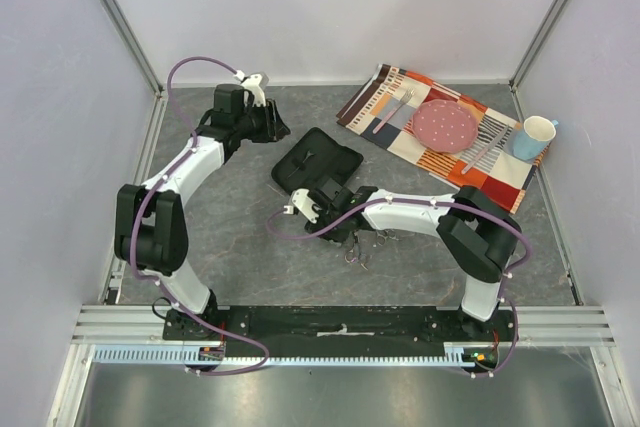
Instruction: Sort the hair-cutting tools
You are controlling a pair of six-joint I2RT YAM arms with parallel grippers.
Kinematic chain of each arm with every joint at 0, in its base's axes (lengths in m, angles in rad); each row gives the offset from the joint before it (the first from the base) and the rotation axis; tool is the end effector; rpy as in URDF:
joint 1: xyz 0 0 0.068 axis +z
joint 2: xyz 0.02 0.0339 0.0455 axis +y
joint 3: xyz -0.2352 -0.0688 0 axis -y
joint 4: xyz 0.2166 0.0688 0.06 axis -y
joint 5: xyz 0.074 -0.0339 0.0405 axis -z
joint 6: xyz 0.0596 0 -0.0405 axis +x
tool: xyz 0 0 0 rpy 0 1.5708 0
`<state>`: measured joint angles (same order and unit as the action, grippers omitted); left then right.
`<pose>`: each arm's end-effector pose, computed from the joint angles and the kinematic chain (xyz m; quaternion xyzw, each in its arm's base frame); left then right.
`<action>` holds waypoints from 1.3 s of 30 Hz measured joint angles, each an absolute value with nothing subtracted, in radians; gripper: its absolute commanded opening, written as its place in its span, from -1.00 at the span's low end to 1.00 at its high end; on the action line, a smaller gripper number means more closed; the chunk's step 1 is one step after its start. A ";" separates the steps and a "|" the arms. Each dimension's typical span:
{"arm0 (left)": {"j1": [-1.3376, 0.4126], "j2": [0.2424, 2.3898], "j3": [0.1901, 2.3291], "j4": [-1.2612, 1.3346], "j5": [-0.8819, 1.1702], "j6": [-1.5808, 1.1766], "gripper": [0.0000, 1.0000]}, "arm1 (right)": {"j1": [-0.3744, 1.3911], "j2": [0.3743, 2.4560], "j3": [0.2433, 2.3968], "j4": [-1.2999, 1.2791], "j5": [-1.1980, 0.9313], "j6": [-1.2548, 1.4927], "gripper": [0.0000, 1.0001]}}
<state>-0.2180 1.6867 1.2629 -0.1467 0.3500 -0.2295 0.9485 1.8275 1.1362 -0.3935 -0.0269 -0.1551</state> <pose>0.3653 -0.1019 0.2425 0.0785 0.8646 -0.2538 0.4266 0.2011 0.2831 0.1310 -0.5115 0.8248 0.1050 0.2169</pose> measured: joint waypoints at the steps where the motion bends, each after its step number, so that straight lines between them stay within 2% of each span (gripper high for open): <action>1: -0.218 1.688 1.264 -0.147 0.350 -0.228 -0.06 | 0.949 1.828 1.136 -0.393 -0.031 -0.154 -0.15; 8: -0.218 1.695 1.279 -0.148 0.350 -0.218 -0.06 | 0.949 1.834 1.136 -0.387 -0.057 -0.141 -0.81; 11: -0.218 1.697 1.282 -0.148 0.350 -0.215 -0.06 | 0.949 1.834 1.136 -0.382 -0.057 -0.131 -1.00; 23: -0.218 1.720 1.296 -0.157 0.402 -0.173 -0.10 | 0.950 1.800 1.111 -0.379 -0.049 -0.070 -1.00; 33: -0.227 1.861 1.412 -0.169 0.584 -0.018 -0.04 | 0.967 1.421 1.134 -0.523 0.006 0.041 -1.00; 39: -0.231 1.961 1.475 -0.178 0.686 0.049 -0.01 | 0.968 1.305 1.162 -0.608 0.024 0.097 -1.00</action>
